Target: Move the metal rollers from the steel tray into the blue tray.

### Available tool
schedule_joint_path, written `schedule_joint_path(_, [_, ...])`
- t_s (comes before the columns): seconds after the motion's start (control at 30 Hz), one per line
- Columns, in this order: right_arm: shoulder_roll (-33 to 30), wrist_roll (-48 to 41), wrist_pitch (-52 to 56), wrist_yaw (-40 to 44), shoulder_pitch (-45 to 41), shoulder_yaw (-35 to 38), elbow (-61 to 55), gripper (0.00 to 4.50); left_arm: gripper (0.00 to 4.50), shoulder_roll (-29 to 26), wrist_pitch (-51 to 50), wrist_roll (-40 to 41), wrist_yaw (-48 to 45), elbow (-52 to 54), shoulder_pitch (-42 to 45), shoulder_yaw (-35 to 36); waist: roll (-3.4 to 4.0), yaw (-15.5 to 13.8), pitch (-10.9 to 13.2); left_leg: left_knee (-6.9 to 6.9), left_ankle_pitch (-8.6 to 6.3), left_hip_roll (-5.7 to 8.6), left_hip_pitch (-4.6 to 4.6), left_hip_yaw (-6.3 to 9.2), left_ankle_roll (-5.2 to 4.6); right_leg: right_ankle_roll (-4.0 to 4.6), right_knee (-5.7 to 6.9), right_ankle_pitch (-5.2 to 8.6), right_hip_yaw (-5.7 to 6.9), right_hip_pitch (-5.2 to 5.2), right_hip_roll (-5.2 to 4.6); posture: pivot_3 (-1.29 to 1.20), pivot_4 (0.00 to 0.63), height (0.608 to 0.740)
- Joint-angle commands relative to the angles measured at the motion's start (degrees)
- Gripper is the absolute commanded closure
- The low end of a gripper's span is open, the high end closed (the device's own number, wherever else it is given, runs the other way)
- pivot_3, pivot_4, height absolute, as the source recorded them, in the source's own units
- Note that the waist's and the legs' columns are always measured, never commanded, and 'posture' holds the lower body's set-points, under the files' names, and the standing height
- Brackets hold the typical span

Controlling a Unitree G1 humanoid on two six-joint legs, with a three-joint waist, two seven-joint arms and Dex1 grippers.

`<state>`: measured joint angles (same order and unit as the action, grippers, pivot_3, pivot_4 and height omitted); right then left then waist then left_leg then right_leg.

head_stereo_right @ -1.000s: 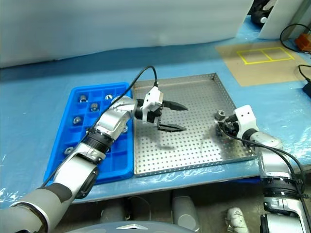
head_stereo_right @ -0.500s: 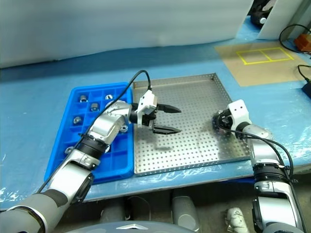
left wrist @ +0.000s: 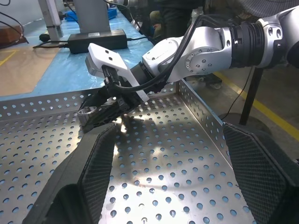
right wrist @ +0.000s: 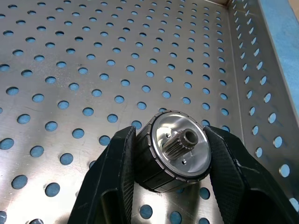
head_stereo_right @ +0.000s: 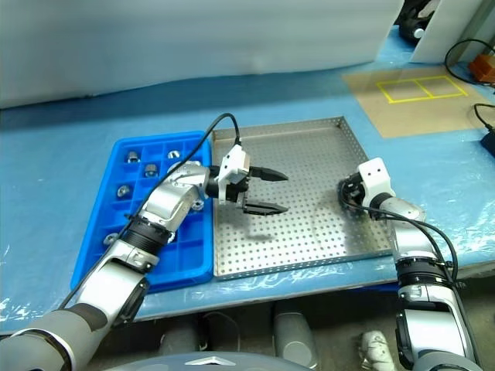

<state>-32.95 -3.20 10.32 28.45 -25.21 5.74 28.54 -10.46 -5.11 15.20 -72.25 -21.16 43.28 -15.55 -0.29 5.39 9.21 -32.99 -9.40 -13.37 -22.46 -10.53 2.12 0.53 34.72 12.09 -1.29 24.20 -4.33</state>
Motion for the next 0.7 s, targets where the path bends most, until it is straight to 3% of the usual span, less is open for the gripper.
schedule_joint_path(0.03, [0.0, 0.5, 0.5, 0.2, 0.5, -0.3, 0.1, 2.69, 0.67, -0.5, -0.1, 0.3, 0.3, 2.7, 0.0, 0.7, 0.0, 0.0, 0.0, 0.0, 0.0, 0.0, 0.0, 0.0, 0.0, 0.0, 0.0, 0.0, 0.0, 0.0, 0.0, -0.43, 0.15, 0.74])
schedule_joint_path(0.13, [0.0, 1.3, 1.0, -0.2, 0.1, -1.2, -2.2, 2.69, 0.67, -2.1, -0.7, 0.5, 0.4, 5.5, -1.5, 0.9, 0.0, 0.0, 0.0, 0.02, 0.0, -0.02, 0.0, 0.0, 0.0, -0.01, -0.02, 0.0, 0.01, 0.01, 0.01, -0.42, 0.15, 0.74])
schedule_joint_path(0.33, [0.2, -1.2, 4.5, 6.9, -2.7, -4.4, -13.5, 2.69, 0.67, -13.2, -6.4, 3.6, -1.1, 21.8, -11.8, 3.2, 0.06, 0.4, 0.1, 0.44, 0.06, -0.27, -0.04, -0.3, 0.13, -0.01, 0.0, 0.01, -0.03, 0.48, 0.12, -0.39, 0.15, 0.74])
schedule_joint_path(0.47, [1.0, -2.1, 6.2, 11.0, -5.0, -6.6, -18.1, 2.69, 0.67, -17.8, -8.6, 4.5, 1.1, 25.3, -14.9, 6.0, 0.12, -0.2, 0.1, 0.62, 0.14, -0.3, -0.31, -0.41, 0.24, 0.0, 0.04, 0.0, -0.06, 0.87, 0.13, -0.34, 0.15, 0.74])
schedule_joint_path(0.7, [3.2, -8.6, 11.7, 26.2, -10.6, -14.2, -26.7, 2.69, 0.67, -23.5, -11.5, 6.0, 6.6, 28.3, -17.2, 13.4, 0.14, -2.4, 0.1, 0.67, 0.15, -0.33, -0.24, -0.51, 0.26, 0.01, 0.06, 0.0, -0.1, 0.87, 0.12, -0.19, 0.15, 0.74])
